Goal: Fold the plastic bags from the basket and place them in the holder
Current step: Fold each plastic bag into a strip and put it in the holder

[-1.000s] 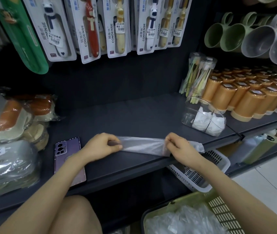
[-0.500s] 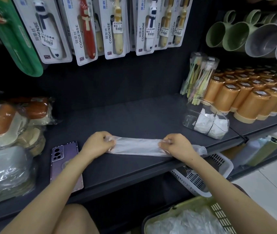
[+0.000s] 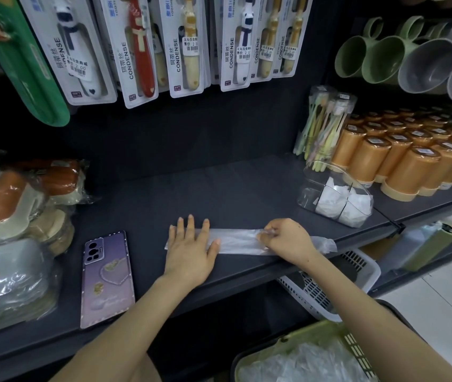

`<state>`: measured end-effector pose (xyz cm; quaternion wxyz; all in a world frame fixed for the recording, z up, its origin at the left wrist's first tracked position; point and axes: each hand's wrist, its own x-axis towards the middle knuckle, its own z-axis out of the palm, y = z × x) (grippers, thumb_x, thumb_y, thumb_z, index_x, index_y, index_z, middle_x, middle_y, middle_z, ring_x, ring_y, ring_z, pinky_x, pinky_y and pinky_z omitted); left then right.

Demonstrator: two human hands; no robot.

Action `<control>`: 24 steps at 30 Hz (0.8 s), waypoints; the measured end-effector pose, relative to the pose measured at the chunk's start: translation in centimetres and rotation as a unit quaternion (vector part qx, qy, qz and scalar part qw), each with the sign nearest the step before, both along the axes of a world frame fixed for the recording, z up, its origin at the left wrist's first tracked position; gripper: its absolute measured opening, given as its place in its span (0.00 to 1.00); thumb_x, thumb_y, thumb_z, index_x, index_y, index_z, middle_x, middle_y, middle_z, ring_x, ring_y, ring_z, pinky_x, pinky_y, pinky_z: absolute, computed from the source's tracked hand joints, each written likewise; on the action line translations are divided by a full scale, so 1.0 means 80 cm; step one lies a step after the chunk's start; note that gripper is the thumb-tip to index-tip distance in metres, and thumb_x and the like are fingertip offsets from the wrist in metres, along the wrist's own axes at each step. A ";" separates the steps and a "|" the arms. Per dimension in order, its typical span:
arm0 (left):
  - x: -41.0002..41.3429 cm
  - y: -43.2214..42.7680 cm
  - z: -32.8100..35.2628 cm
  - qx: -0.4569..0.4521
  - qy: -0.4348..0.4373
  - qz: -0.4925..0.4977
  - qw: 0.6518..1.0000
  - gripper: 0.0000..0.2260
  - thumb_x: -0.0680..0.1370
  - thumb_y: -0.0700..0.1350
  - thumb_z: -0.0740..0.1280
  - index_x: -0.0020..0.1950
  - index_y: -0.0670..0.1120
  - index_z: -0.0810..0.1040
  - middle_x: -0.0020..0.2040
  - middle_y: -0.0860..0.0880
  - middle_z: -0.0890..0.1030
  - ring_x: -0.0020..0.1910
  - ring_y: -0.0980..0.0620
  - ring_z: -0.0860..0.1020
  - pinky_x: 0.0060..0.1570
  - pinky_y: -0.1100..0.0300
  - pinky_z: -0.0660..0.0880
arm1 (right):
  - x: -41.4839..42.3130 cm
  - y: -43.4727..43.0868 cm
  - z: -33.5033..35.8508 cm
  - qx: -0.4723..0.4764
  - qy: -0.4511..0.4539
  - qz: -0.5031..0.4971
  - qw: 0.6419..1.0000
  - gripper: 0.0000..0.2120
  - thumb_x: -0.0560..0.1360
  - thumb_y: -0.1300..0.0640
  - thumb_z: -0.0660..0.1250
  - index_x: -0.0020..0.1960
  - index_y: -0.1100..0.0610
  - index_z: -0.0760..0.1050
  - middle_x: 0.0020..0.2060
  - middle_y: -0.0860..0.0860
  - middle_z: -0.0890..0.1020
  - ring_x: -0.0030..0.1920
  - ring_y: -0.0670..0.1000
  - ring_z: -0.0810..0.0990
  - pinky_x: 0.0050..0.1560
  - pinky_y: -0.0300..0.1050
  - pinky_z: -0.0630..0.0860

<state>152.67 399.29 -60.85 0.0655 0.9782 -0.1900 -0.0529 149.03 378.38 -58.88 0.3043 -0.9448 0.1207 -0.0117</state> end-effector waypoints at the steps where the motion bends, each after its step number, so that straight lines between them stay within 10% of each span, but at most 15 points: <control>1: 0.001 -0.001 -0.003 0.010 0.006 0.005 1.000 0.28 0.83 0.59 0.43 0.80 0.49 0.45 0.79 0.41 0.43 0.78 0.42 0.41 0.75 0.49 0.37 | 0.000 0.000 0.001 0.001 0.002 0.002 1.000 0.13 0.75 0.55 0.65 0.32 0.53 0.70 0.31 0.48 0.76 0.38 0.50 0.76 0.35 0.39 0.68; 6: 0.000 -0.003 -0.009 0.004 0.007 0.005 1.000 0.30 0.80 0.64 0.44 0.79 0.54 0.44 0.79 0.42 0.41 0.78 0.43 0.38 0.74 0.50 0.35 | -0.010 0.000 0.019 0.038 -0.023 -0.005 0.999 0.03 0.75 0.56 0.66 0.43 0.49 0.77 0.36 0.43 0.80 0.41 0.48 0.77 0.40 0.40 0.71; 10: 0.000 -0.004 -0.009 0.006 0.007 0.005 1.000 0.32 0.78 0.68 0.44 0.79 0.57 0.43 0.79 0.43 0.40 0.77 0.44 0.37 0.75 0.49 0.35 | -0.013 0.027 0.003 -0.196 -0.267 0.032 0.943 0.17 0.72 0.53 0.59 0.54 0.54 0.83 0.48 0.51 0.85 0.47 0.55 0.83 0.51 0.51 0.78; 13: 0.000 -0.003 -0.009 0.007 0.011 0.004 1.000 0.33 0.77 0.70 0.44 0.78 0.59 0.42 0.79 0.43 0.39 0.77 0.44 0.37 0.74 0.50 0.35 | -0.010 0.053 -0.020 -0.268 -0.157 0.152 0.938 0.25 0.74 0.49 0.50 0.60 0.52 0.80 0.58 0.52 0.82 0.59 0.54 0.81 0.63 0.60 0.71; 16: 0.001 -0.003 -0.010 0.008 0.006 0.001 1.000 0.32 0.77 0.69 0.44 0.78 0.59 0.42 0.79 0.43 0.40 0.78 0.44 0.38 0.74 0.49 0.35 | -0.019 0.047 -0.032 -0.240 -0.022 0.177 0.954 0.37 0.73 0.40 0.32 0.76 0.47 0.60 0.76 0.49 0.61 0.77 0.51 0.56 0.74 0.60 0.45; 24: 0.001 -0.002 -0.011 0.004 -0.003 -0.008 1.000 0.32 0.78 0.68 0.44 0.79 0.58 0.42 0.79 0.43 0.40 0.78 0.43 0.38 0.75 0.49 0.35 | -0.081 -0.067 -0.032 -0.270 0.037 0.063 0.960 0.39 0.69 0.33 0.22 0.77 0.39 0.45 0.78 0.41 0.49 0.77 0.44 0.42 0.74 0.54 0.34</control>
